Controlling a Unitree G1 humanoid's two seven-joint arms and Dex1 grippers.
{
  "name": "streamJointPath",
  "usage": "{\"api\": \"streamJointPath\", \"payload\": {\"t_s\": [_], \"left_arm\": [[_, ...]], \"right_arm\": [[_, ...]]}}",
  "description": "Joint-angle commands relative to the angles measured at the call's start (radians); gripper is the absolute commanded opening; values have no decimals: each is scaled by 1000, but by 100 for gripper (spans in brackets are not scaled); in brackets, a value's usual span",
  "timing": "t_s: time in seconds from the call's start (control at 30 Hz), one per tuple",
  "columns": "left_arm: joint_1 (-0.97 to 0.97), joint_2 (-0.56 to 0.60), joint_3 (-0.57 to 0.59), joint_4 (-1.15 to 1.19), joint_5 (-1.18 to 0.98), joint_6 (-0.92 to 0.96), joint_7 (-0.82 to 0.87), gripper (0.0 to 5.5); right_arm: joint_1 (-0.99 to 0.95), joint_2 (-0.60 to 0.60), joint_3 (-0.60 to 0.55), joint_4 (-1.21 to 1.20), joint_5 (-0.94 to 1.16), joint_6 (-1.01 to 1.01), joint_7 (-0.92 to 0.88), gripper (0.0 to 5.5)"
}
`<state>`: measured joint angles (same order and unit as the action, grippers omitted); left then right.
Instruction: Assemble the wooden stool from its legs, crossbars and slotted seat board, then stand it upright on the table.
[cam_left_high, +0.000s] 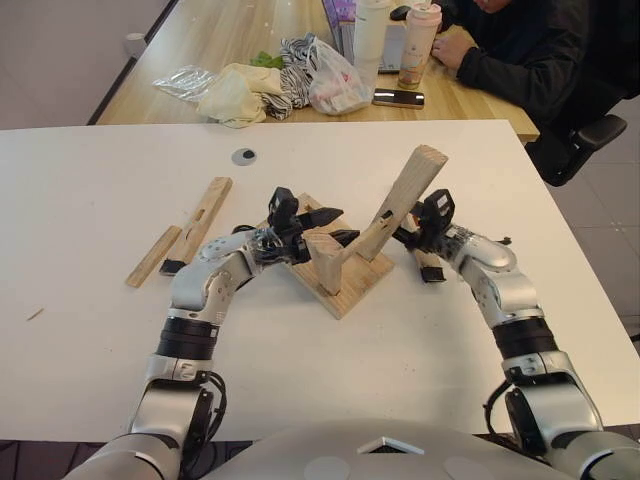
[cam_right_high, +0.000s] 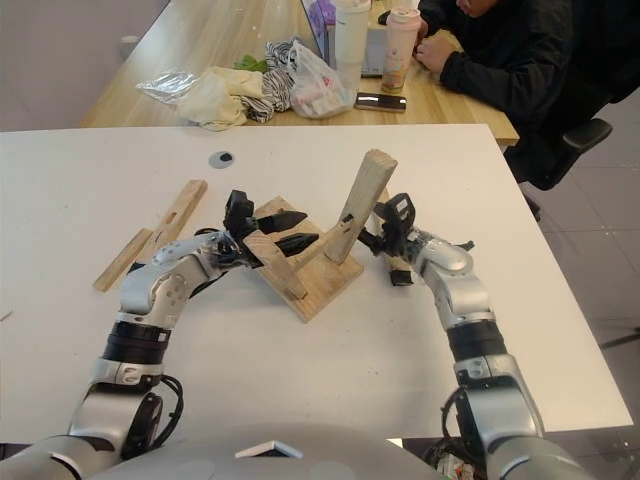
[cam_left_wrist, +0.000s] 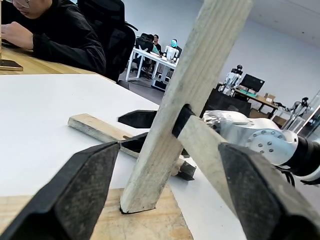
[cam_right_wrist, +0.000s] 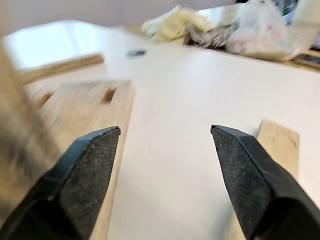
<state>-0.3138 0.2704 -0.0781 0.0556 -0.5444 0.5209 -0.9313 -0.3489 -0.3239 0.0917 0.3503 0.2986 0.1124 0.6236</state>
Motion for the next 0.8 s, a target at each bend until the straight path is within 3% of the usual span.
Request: {"api": "streamJointPath", "payload": {"t_s": [0.03,0.17,0.33,0.5,0.6,0.8], "left_arm": [[11,19,63,58,49,-37,96,363],[-39,-6,127,171,26,-12,153,363],[-284,51,131,538,201,-282,192,363],[-353,118,79,777,372,-516,210,363],[-387,155,11,913,525,-667,310,363],[-442,165,-67,1097,700,-811,458,363]], "right_arm": [[49,2,-12,-6,-66,-45,-56,335],[61,53,2,16,-130,-3,-158,335],[127,1,-27,-66,-123,25,-118,335],[289,-77,23,-393,-109,114,-7,335],[394,-166,64,-574,-101,192,83,335],[464,-225,140,-626,-135,264,141,335]]}}
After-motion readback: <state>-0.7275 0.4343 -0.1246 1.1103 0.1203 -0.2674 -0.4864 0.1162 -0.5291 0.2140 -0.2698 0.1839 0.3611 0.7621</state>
